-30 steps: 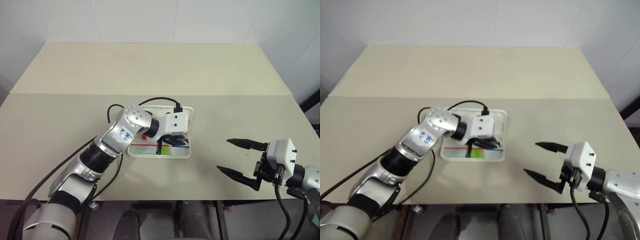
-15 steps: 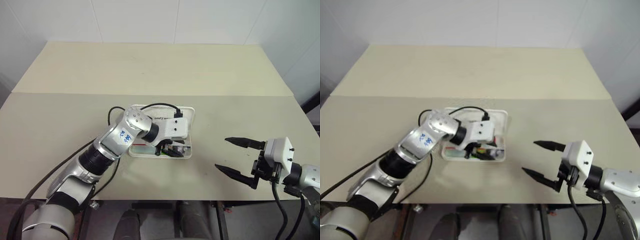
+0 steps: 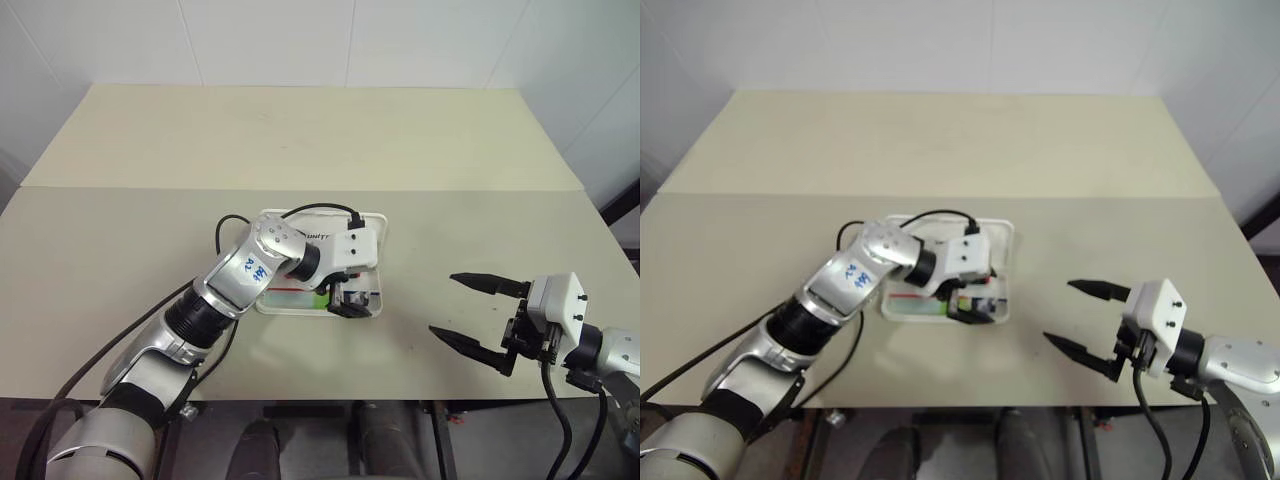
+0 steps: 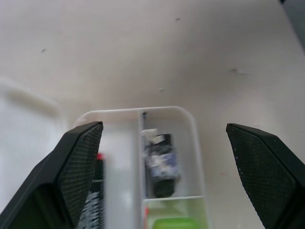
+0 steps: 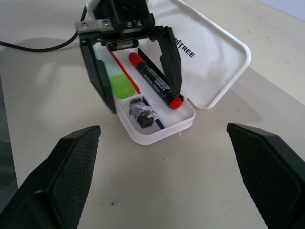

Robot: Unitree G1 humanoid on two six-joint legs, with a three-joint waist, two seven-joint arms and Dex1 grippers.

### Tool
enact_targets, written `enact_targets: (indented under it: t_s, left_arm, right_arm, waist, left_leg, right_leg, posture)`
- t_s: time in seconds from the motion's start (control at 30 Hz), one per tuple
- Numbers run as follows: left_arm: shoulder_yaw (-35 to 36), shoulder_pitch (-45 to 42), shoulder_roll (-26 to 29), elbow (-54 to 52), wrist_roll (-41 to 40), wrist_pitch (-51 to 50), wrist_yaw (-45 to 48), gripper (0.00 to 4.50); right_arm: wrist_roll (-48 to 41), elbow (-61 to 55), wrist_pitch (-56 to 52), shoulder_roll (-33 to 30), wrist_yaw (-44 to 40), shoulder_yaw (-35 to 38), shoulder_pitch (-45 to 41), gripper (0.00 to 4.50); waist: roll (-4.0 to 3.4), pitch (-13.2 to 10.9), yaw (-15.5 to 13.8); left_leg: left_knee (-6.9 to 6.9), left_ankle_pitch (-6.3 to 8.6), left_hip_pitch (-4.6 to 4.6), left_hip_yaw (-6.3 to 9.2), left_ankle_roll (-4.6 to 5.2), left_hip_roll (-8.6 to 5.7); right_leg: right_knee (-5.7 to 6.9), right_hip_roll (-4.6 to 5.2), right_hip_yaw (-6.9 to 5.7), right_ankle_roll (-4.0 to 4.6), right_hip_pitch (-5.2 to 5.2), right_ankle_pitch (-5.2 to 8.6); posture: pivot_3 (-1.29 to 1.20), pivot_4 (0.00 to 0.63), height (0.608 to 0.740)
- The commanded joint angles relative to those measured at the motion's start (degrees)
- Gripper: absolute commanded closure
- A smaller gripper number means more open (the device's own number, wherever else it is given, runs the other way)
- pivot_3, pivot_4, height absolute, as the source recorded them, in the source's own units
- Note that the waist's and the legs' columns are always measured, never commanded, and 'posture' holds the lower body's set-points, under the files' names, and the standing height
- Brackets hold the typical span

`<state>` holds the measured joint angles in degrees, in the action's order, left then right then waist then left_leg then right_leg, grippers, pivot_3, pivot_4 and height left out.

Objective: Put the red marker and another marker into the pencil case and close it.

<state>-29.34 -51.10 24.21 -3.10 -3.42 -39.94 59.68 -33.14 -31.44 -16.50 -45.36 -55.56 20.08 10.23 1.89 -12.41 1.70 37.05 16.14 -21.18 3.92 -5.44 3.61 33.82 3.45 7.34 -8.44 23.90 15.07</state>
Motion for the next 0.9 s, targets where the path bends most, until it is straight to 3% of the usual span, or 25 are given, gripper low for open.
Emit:
enact_targets:
  t_s: [0.03, 0.13, 0.3, 0.6, 0.7, 0.9]
  left_arm:
    - [8.88, -0.52, -1.09, -0.74, -7.20, 4.86, 2.72, 0.05]
    - [17.88, 0.55, -3.44, 0.02, -16.70, 12.48, 7.70, 0.05]
    - [26.81, 0.07, -3.41, 5.40, -24.57, 21.71, 14.45, 0.05]
    - [33.42, -2.07, 2.30, 14.23, -25.06, 29.80, 17.78, 0.05]
    - [35.86, -1.72, 4.83, 17.80, -26.29, 33.21, 21.04, 0.63]
    - [37.51, -1.42, 7.54, 22.25, -24.93, 37.86, 22.11, 2.69]
  right_arm:
    - [-0.40, -0.85, 0.46, 0.10, 0.27, -0.23, -1.03, 0.00]
    - [-0.62, -0.29, 0.64, 0.16, 0.04, -0.71, -2.08, 0.00]
    - [-2.47, 0.58, 0.34, 0.98, 0.11, -1.76, -6.03, 0.00]
    - [-3.93, 3.68, -0.38, 0.71, -1.38, -3.51, -12.02, 0.00]
    - [-6.84, 4.23, -2.00, 1.49, -1.51, -3.95, -14.50, 0.00]
    - [-7.77, 5.59, -2.85, 2.36, -1.99, -5.29, -16.91, 0.00]
  waist:
    - [0.00, 0.00, 0.04]
    - [0.00, 0.00, -0.02]
    - [-0.01, 0.00, -0.01]
    - [0.00, 0.00, -0.04]
    - [-0.01, 0.00, 0.04]
    - [-0.01, -0.01, -0.01]
  left_leg:
    - [-0.01, 0.00, 0.01, 0.00, 0.00, 0.00]
    - [-0.03, 0.00, 0.01, 0.00, 0.00, 0.00]
    - [-0.01, 0.00, 0.06, 0.00, 0.00, 0.00]
    - [0.01, 0.00, 0.07, 0.01, 0.00, 0.00]
    - [0.00, 0.00, 0.05, 0.01, 0.00, 0.00]
    - [-0.02, 0.00, 0.06, 0.02, 0.01, 0.01]
  right_leg:
    - [0.00, 0.00, 0.00, 0.00, 0.00, 0.00]
    - [-0.01, 0.00, -0.01, 0.01, 0.00, 0.00]
    - [-0.03, 0.00, -0.02, 0.01, -0.06, -0.01]
    - [-0.08, 0.00, -0.02, -0.04, -0.15, -0.07]
    - [-0.11, 0.00, -0.02, -0.05, -0.15, -0.08]
    - [-0.10, 0.00, -0.03, -0.05, -0.15, -0.08]
  posture:
    - [0.00, 0.150, 0.740]
    - [0.00, 0.150, 0.740]
    - [0.00, 0.150, 0.740]
    - [0.00, 0.150, 0.740]
    - [0.00, 0.150, 0.740]
    - [0.00, 0.150, 0.740]
